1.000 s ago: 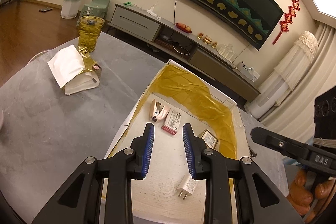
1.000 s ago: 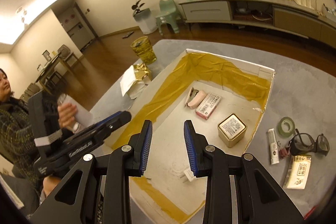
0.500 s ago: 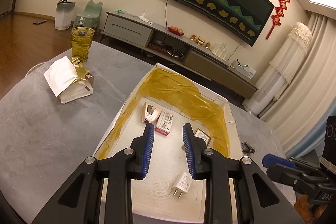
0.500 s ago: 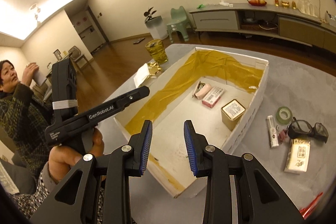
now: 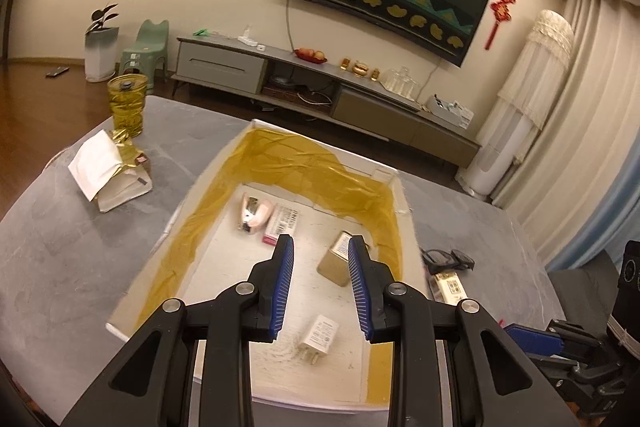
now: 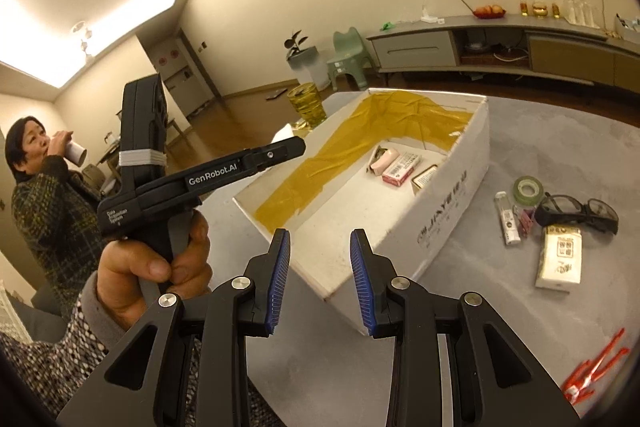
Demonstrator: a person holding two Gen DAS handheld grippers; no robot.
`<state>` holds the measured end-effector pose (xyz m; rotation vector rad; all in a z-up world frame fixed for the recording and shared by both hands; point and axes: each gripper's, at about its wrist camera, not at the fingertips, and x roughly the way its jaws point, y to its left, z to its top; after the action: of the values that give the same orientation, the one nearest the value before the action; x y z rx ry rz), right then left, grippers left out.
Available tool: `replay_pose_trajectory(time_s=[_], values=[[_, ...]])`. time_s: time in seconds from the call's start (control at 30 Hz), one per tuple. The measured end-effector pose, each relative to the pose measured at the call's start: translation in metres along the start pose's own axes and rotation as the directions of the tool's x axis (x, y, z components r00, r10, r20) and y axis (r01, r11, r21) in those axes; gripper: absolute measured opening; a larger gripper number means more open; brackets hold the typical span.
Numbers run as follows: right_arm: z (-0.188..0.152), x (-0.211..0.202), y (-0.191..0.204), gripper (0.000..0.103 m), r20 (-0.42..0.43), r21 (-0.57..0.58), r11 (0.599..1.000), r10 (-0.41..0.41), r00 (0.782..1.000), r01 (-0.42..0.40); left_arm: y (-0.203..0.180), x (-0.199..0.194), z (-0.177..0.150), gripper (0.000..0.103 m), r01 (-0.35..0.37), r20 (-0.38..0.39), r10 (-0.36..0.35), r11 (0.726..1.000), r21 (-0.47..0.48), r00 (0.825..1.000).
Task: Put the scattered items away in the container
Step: 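Move both tools back toward the remaining items on the table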
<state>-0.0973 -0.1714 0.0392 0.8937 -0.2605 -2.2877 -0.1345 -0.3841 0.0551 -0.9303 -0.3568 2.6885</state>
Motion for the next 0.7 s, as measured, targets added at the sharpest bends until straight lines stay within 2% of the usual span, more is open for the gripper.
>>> replay_pose_trajectory(time_s=[0.2,0.43,0.7], values=[[-0.021,-0.013,-0.019,0.033,-0.002,0.015,0.999,-0.029,1.0,0.029,-0.044,0.012,-0.016,0.03,0.02,-0.055,-0.014,0.994,0.106,0.998],[-0.033,-0.034,-0.035,0.034,-0.011,0.011,0.995,-0.102,0.995,0.102,-0.095,0.027,-0.04,0.03,0.054,-0.116,-0.029,0.975,0.214,0.993],[-0.039,-0.056,-0.047,0.034,-0.003,0.006,0.979,-0.205,0.979,0.205,-0.133,0.045,-0.054,0.03,0.067,-0.158,-0.025,0.961,0.27,0.987]])
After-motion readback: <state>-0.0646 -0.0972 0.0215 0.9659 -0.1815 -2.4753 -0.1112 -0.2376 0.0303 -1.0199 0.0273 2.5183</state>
